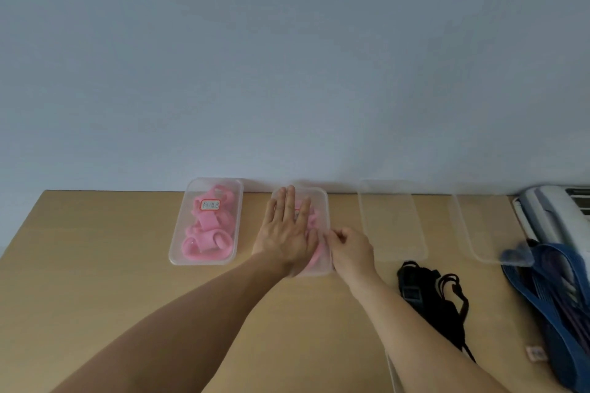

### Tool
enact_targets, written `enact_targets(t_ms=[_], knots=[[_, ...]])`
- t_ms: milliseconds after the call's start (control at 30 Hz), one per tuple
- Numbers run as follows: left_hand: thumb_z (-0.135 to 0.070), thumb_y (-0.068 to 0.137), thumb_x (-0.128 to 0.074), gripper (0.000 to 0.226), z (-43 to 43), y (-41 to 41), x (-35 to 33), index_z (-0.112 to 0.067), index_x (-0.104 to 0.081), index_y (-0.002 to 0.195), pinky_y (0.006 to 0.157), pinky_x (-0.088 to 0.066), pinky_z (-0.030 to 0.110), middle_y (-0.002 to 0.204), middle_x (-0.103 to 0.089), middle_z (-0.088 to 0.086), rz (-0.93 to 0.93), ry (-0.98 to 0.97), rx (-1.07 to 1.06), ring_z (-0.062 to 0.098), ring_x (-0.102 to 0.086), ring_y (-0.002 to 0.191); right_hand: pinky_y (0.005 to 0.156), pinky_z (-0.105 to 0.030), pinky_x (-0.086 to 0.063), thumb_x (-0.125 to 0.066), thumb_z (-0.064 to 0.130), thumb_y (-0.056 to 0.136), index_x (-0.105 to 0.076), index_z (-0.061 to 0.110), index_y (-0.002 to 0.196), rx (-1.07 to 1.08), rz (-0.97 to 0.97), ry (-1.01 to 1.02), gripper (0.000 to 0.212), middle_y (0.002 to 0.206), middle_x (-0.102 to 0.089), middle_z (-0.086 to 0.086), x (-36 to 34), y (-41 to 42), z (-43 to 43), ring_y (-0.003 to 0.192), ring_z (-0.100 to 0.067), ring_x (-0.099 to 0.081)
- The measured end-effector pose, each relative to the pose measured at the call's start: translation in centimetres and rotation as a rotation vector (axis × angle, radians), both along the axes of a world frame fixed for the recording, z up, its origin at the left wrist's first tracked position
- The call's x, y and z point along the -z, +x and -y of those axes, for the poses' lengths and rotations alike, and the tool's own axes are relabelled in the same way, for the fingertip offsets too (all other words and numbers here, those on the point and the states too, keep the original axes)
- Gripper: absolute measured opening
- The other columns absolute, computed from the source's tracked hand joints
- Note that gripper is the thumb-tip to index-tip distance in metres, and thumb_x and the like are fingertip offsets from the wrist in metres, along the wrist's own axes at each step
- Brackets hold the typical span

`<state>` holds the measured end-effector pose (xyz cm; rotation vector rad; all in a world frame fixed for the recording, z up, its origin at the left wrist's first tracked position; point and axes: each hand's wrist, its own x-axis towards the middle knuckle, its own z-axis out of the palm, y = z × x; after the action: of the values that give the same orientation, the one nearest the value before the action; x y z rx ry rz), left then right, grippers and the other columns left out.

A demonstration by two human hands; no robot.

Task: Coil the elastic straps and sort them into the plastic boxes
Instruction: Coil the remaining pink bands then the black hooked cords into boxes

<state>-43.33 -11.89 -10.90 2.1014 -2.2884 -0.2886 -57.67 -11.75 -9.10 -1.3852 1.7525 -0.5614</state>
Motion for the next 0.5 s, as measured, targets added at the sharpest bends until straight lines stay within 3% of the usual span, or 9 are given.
enact_targets(t_ms=[100, 200, 367, 500], knots=[[-0.052, 0.090, 0.012, 0.068, 0.1, 0.1, 0.1, -0.017, 0.018, 0.148, 0.118, 0.021, 0.042, 0.161, 0.021, 0.019, -0.002, -0.024, -0.002, 0.029, 0.033, 0.142, 0.048, -0.025, -0.040, -0.058, 0.030, 0.096, -0.068, 0.013, 0.084, -0.008, 0.172, 0.088, 0.022, 0.053, -0.060, 0.002, 0.2, -1.0, -2.4, 0.045, -0.016, -0.052], [-0.052, 0.090, 0.013, 0.069, 0.1, 0.1, 0.1, -0.017, 0.014, 0.150, 0.118, 0.019, 0.041, 0.162, 0.016, 0.018, -0.007, -0.025, 0.015, 0.030, 0.025, 0.147, 0.043, -0.029, -0.038, -0.062, 0.022, 0.094, -0.066, 0.005, 0.079, 0.075, 0.270, 0.121, 0.023, 0.050, -0.058, -0.002, 0.7, -1.5, -3.8, 0.040, -0.018, -0.048], [-0.052, 0.091, 0.009, 0.076, 0.1, 0.1, -0.5, -0.011, 0.005, 0.156, 0.117, 0.019, 0.041, 0.162, 0.014, 0.020, 0.011, -0.001, 0.013, 0.032, 0.019, 0.150, 0.041, -0.027, -0.037, -0.062, 0.021, 0.093, -0.063, 0.003, 0.075, 0.065, 0.248, 0.123, 0.025, 0.050, -0.058, -0.001, 0.7, -1.3, -3.1, 0.036, -0.015, -0.046], [-0.064, 0.089, 0.004, 0.084, -1.0, 0.3, -0.2, -0.007, 0.014, 0.152, 0.117, 0.021, 0.040, 0.160, 0.023, 0.013, -0.028, 0.016, -0.014, 0.028, 0.029, 0.146, 0.047, -0.032, -0.044, -0.062, 0.028, 0.094, -0.062, 0.012, 0.071, 0.049, 0.132, 0.082, 0.028, 0.052, -0.061, -0.001, 0.9, -1.0, -3.2, 0.043, -0.017, -0.052]])
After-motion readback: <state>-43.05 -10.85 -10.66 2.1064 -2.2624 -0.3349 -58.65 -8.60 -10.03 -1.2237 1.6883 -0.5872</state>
